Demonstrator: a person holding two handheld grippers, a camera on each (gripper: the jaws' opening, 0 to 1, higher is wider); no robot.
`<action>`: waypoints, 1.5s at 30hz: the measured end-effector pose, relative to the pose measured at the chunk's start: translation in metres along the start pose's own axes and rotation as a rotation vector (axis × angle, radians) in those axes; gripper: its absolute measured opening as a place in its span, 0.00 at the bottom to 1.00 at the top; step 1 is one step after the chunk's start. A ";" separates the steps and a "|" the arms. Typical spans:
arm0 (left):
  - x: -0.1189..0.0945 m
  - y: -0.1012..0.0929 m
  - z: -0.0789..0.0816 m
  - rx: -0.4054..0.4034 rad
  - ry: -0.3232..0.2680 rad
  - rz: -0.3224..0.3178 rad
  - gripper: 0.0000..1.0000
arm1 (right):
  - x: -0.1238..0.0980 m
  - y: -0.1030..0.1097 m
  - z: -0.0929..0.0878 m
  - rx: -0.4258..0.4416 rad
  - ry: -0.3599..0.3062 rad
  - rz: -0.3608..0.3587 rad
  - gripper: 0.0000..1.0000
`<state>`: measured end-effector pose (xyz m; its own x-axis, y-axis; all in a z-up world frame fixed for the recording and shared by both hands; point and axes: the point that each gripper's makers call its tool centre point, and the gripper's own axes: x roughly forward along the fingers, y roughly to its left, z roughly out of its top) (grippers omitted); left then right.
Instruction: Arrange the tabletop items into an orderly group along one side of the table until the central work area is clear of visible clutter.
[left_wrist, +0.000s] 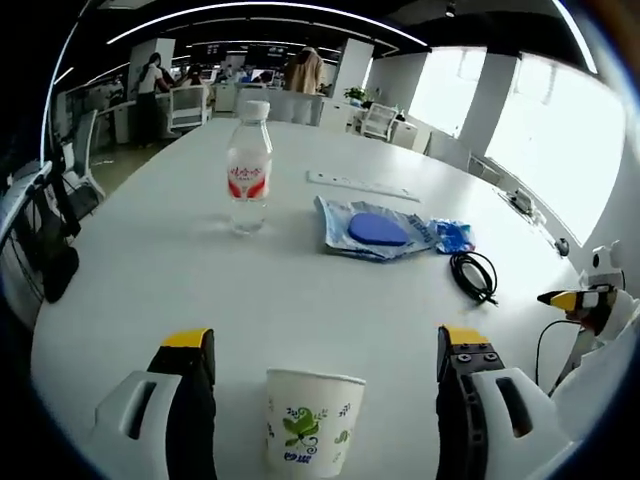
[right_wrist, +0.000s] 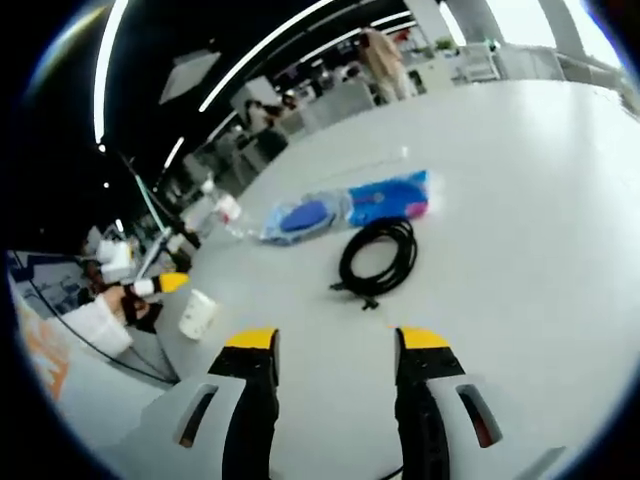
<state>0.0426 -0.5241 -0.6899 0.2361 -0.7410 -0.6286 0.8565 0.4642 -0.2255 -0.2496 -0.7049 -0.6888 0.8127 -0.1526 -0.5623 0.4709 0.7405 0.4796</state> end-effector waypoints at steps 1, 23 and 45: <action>0.001 0.000 -0.006 0.015 0.019 -0.009 0.94 | 0.000 -0.001 0.000 0.003 0.000 -0.001 0.43; -0.007 0.004 -0.069 0.031 0.135 0.049 0.73 | 0.001 0.001 -0.004 0.038 0.006 0.012 0.41; -0.010 -0.032 -0.025 -0.087 -0.076 -0.061 0.37 | 0.004 0.000 -0.004 0.085 0.001 0.021 0.39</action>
<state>0.0019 -0.5198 -0.6950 0.2212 -0.8023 -0.5545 0.8283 0.4547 -0.3274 -0.2473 -0.7032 -0.6938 0.8225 -0.1370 -0.5521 0.4811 0.6854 0.5466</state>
